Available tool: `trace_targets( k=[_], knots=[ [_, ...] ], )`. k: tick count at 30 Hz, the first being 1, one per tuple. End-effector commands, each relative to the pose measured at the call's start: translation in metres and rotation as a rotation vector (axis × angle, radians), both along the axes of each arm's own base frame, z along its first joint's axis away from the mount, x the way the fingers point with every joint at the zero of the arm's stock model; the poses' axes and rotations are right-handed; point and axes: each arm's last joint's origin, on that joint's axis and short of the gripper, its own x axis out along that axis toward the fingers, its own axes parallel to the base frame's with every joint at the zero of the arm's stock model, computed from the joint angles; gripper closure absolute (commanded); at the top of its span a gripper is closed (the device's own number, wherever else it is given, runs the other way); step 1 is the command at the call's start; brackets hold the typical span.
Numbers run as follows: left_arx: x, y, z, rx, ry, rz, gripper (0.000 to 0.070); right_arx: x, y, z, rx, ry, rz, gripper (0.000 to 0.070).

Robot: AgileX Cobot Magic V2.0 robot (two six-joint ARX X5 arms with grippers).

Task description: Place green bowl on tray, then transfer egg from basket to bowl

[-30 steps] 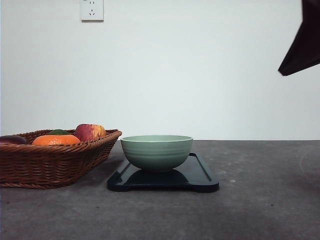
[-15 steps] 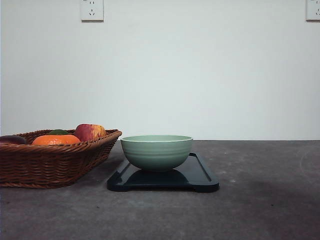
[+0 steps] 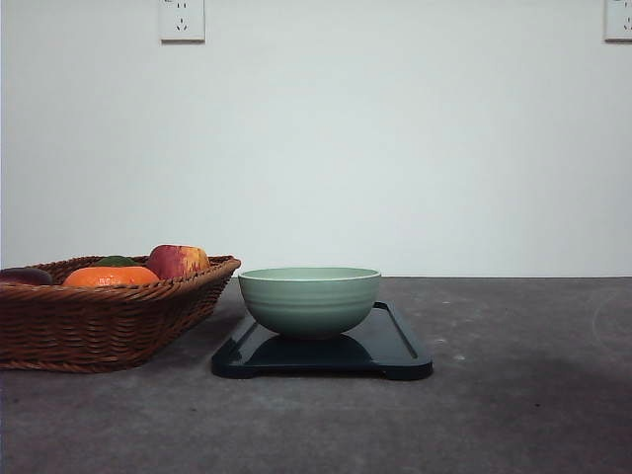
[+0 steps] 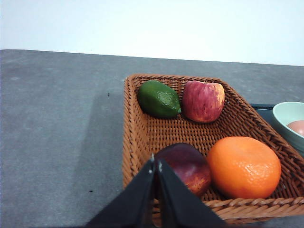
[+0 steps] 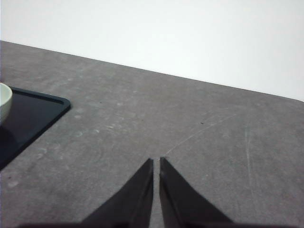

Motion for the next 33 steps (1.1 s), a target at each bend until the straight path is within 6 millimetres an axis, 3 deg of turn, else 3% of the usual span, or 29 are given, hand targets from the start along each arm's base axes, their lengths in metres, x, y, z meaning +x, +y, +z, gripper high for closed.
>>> trace_targets(
  k=[1, 33],
  knots=[
    [0.0011, 0.0001, -0.0052, 0.002, 0.007, 0.0, 0.07, 0.0003, 0.0001, -0.0009, 0.024, 0.001, 0.0, 0.0684],
    [0.0011, 0.0001, -0.0053, 0.002, 0.007, 0.001, 0.07, 0.0004, 0.0001, 0.001, 0.026, -0.018, 0.0, 0.0684]
  ],
)
